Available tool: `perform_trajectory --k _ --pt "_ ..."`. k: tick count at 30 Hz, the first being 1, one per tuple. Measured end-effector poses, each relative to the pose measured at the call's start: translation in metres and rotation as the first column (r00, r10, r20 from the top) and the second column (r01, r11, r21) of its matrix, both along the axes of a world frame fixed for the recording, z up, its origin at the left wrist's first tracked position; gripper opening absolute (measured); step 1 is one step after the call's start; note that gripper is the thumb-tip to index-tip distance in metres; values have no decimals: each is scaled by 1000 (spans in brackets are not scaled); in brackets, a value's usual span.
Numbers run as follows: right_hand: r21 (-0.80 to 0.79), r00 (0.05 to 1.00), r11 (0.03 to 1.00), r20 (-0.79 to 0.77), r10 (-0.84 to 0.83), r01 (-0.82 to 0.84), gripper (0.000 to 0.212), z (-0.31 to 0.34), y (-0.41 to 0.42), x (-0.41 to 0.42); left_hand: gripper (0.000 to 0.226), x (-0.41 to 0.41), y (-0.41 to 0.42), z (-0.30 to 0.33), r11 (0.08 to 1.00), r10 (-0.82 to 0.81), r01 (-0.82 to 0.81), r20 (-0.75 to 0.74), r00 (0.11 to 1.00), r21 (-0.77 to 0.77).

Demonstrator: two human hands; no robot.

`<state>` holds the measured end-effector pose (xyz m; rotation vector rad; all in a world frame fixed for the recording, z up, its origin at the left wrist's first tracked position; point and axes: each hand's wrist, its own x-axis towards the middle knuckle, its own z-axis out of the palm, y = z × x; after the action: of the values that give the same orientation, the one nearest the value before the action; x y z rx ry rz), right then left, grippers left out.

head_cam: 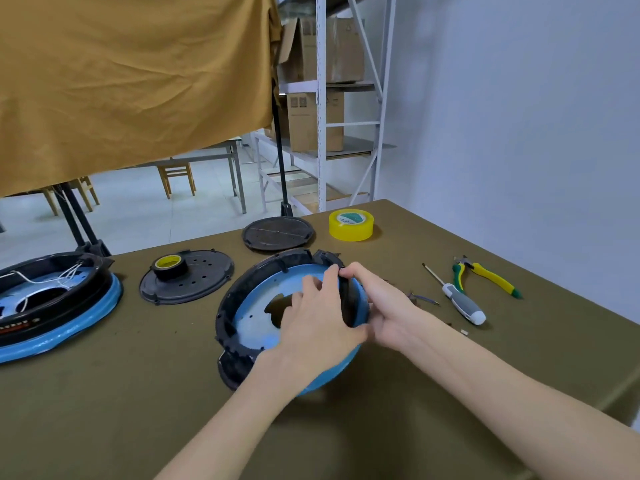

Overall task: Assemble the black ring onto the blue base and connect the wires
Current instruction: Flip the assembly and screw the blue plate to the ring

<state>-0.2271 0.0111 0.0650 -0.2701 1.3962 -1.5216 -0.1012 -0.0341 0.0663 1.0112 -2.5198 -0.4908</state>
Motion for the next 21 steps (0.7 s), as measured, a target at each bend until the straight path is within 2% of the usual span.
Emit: perform_trajectory --k 4,8,11,15,17,21 --pt "23 1000 999 14 -25 25 44 7 0 7 94 3 -2 -8 968 19 -30 -45 999 -248" --pt "47 999 999 46 -2 0 52 8 7 -1 92 10 -7 -15 954 -38 11 -83 996 -301" --pt "61 998 997 46 32 -35 67 6 12 -7 109 13 -5 -16 937 -56 45 -21 998 -346" --pt "62 996 997 73 48 -53 81 0 15 -6 124 11 5 -22 856 -24 62 81 996 -513" --pt "50 993 996 93 69 -74 89 0 17 -7 123 11 5 -20 854 -12 61 98 995 -516" --pt "-15 979 984 94 179 -178 89 2 19 -13 113 16 -4 -9 883 -33 70 86 996 -464"
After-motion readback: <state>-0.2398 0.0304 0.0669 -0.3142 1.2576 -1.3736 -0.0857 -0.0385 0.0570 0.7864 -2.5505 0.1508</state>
